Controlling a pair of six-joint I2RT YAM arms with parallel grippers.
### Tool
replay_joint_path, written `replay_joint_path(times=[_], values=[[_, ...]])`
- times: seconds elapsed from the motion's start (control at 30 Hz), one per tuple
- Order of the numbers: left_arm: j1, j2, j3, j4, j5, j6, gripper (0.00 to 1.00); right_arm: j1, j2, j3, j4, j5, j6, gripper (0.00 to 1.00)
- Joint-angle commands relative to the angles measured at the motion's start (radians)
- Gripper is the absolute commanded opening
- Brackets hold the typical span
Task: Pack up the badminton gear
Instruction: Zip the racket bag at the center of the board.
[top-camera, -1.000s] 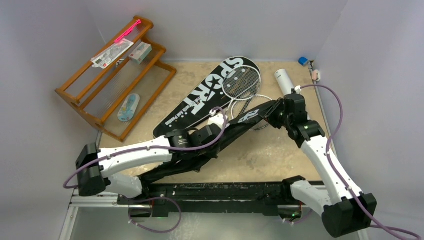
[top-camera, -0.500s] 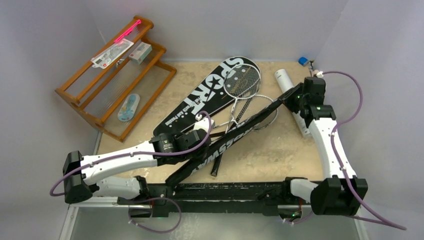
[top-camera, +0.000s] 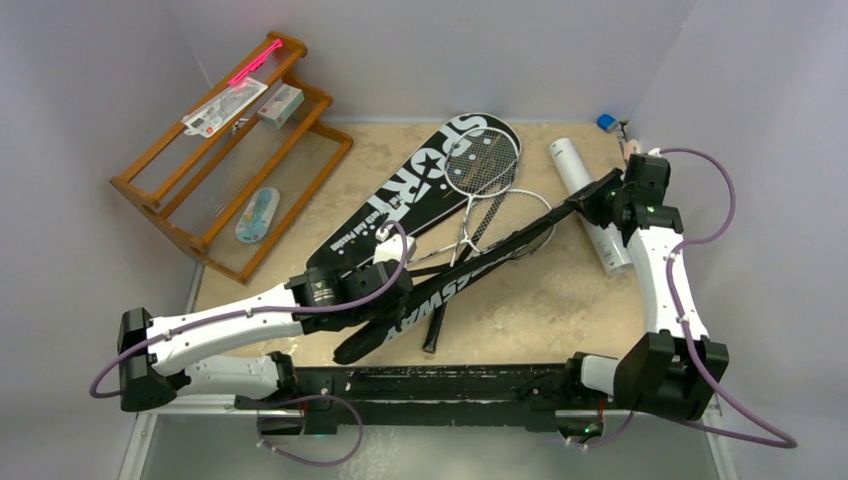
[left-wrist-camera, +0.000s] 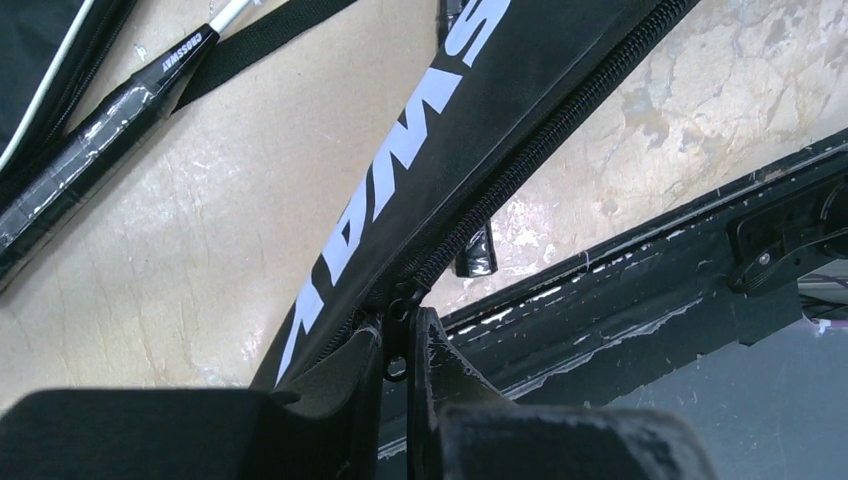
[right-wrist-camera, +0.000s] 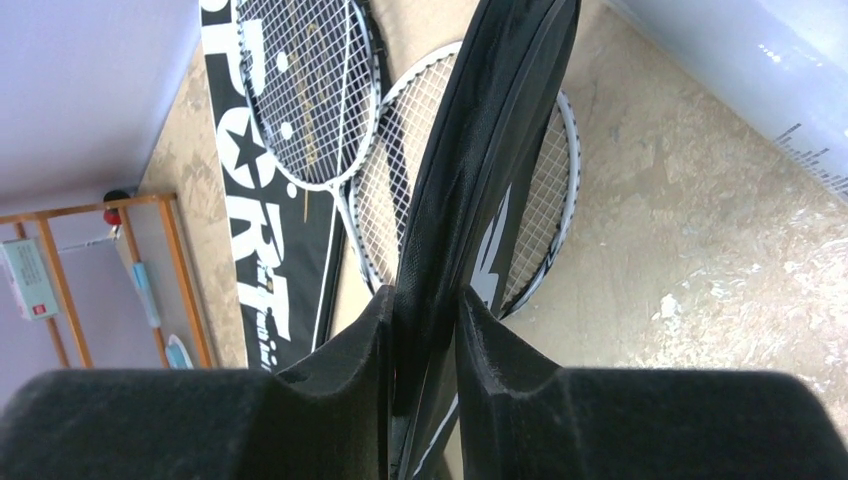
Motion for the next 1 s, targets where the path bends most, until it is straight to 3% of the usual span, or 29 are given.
replay_joint_path(times=[0.0,0.13,0.2,0.3,0.47,0.77,0.97], values=[[-0.001,-0.053,0.017,-0.14,-0.013,-0.011,0.04,-0.037,-0.011,0.045,0.111,0.027,-0.046,0.2],[-0.001,-0.069,0.028,-0.025,0.084,0.038,0.47,-0.036,-0.05,0.002,0.171,-0.005,-0.065,0.2],[-0.001,-0.085,0.039,0.042,0.145,0.07,0.59,-0.036,-0.067,-0.005,0.179,-0.009,-0.088,0.2],[-0.001,-0.129,0.039,0.151,0.223,0.12,0.7,-0.036,-0.081,-0.007,0.165,-0.021,-0.095,0.21],[-0.001,-0.155,0.033,0.223,0.18,0.208,0.67,-0.036,-0.097,-0.009,0.149,-0.043,-0.096,0.21],[-0.001,0.037,0.088,0.181,-0.009,0.27,0.62,-0.036,-0.088,-0.023,0.151,-0.102,-0.093,0.21],[0.0,0.087,0.112,0.165,-0.051,0.241,0.43,-0.036,-0.09,-0.028,0.15,-0.108,-0.087,0.21]])
